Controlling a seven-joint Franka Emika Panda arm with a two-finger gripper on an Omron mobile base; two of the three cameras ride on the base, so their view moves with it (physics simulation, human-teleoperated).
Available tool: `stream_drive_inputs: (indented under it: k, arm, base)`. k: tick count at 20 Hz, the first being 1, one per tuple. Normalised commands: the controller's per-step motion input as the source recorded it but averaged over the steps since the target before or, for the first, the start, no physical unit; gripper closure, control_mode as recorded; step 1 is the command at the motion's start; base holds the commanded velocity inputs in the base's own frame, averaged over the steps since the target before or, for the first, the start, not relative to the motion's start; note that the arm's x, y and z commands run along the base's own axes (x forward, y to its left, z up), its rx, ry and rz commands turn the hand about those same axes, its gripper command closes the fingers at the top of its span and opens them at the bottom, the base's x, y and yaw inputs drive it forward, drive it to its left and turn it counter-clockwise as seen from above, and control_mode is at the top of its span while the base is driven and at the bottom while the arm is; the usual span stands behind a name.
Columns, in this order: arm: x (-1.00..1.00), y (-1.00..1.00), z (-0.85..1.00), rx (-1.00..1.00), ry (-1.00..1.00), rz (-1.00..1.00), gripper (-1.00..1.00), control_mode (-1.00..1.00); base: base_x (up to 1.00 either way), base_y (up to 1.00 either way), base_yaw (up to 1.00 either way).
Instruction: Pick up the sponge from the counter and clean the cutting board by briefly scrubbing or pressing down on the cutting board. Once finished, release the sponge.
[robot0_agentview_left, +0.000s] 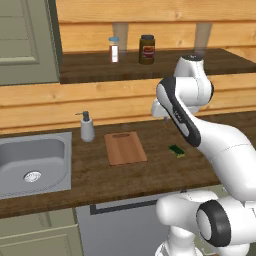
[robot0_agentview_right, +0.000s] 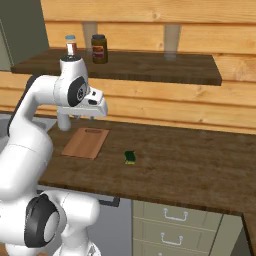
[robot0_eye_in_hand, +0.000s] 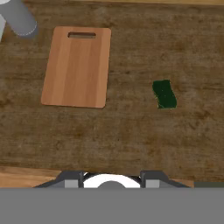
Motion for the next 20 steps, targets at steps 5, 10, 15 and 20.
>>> stream_drive_inputs:
  k: [5,10,15,20]
  arm:
    - [0.01,-0.29,-0.3,0.0,0.0,0.0,-1.0,-1.0]
    - [0.01,-0.42,-0.43,0.0,0.0,0.0,-1.0,-1.0]
    - [0.0,-0.36,-0.38,-0.04,0.0,0.0,-1.0,-1.0]
    - [-0.01,-0.4,-0.33,-0.05,-0.02,0.0,-1.0,-1.0]
  base:
    - [0.0,0.0,0.0]
    - [0.0,0.0,0.0]
    - [0.0,0.0,0.0]
    - [0.0,0.0,0.0]
